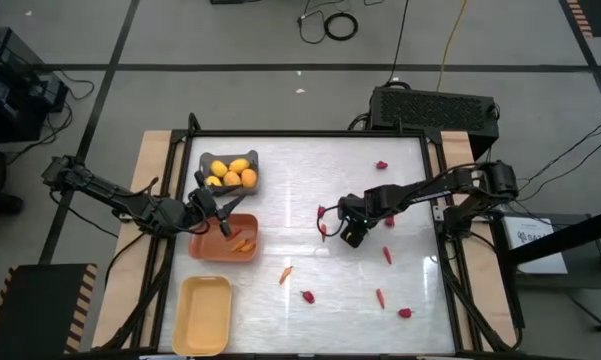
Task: Sort produce into baskets
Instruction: Put the yellow chili pepper into the orange bin
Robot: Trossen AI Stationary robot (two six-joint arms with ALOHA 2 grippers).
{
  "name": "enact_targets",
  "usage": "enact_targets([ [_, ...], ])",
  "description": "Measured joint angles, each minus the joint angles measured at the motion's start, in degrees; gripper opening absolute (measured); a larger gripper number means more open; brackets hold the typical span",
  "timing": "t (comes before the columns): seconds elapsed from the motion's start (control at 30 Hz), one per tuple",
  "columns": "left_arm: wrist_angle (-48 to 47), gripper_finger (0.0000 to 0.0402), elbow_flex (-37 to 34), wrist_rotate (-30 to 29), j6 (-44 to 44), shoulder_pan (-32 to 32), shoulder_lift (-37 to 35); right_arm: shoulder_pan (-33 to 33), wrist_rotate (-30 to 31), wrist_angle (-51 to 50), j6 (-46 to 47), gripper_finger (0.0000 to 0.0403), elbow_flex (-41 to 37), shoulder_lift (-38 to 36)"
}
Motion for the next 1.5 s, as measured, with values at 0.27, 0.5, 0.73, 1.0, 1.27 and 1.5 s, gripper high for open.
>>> enact_targets([
  [0.27,-0.1,0.0134,0.0,0.0,0.0,0.0,0.0,0.1,-0.1,0.2,0.4,0.0135,0.3,3.4],
  [0.5,-0.4,0.0134,0.0,0.0,0.0,0.0,0.0,0.1,-0.1,0.5,-1.3,0.0122,0.3,5.5],
  [0.73,-0.4,0.0134,0.0,0.0,0.0,0.0,0.0,0.1,-0.4,0.0,-1.5,0.0056,0.1,3.2],
  [1.0,-0.4,0.0134,0.0,0.0,0.0,0.0,0.0,0.3,0.5,3.8,0.0,0.0005,-0.1,2.1],
  [1.27,-0.4,0.0134,0.0,0.0,0.1,0.0,0.0,3.1,0.4,30.9,-2.2,0.0005,-0.1,2.1],
  [1.5,-0.4,0.0134,0.0,0.0,0.1,0.0,0.0,6.5,8.4,68.7,-9.3,0.0004,0.0,4.3],
])
